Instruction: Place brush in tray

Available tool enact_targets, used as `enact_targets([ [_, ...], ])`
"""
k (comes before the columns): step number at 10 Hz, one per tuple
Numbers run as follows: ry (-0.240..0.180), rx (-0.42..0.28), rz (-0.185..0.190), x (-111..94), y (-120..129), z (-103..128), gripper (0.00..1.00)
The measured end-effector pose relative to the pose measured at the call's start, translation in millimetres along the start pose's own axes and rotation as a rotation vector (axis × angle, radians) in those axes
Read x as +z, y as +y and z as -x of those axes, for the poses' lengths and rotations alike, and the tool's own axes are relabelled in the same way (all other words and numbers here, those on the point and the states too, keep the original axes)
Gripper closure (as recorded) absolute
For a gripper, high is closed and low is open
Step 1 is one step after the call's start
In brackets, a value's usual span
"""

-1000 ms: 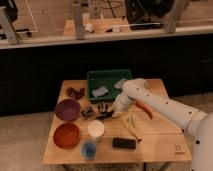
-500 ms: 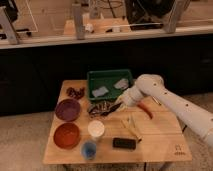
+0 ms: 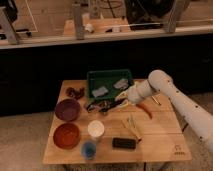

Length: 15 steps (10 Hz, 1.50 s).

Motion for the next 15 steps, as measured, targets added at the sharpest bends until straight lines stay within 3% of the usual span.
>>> enact_targets([
  [2, -0.004, -0.009, -0.027, -14, -8, 13, 0.83],
  [6, -0.020, 0.088, -0.080, -18, -52, 7, 0.83],
  [11, -0.149, 0.109, -0.108, -32, -75, 20, 0.83],
  [15, -0.258, 0.103, -0.096, -51, -76, 28, 0.83],
])
